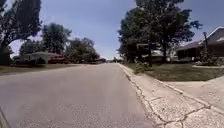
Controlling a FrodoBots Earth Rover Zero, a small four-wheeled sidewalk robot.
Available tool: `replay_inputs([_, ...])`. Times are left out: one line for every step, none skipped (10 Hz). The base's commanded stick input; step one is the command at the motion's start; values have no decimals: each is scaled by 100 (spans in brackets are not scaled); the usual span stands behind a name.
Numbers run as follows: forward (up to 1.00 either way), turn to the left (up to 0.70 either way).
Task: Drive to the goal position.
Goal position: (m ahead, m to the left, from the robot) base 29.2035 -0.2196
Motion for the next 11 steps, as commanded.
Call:
replay_inputs([70, 0])
replay_inputs([70, 0])
replay_inputs([70, 0])
replay_inputs([70, 0])
replay_inputs([70, 0])
replay_inputs([70, 0])
replay_inputs([70, 0])
replay_inputs([70, 0])
replay_inputs([70, 0])
replay_inputs([70, 0])
replay_inputs([70, 0])
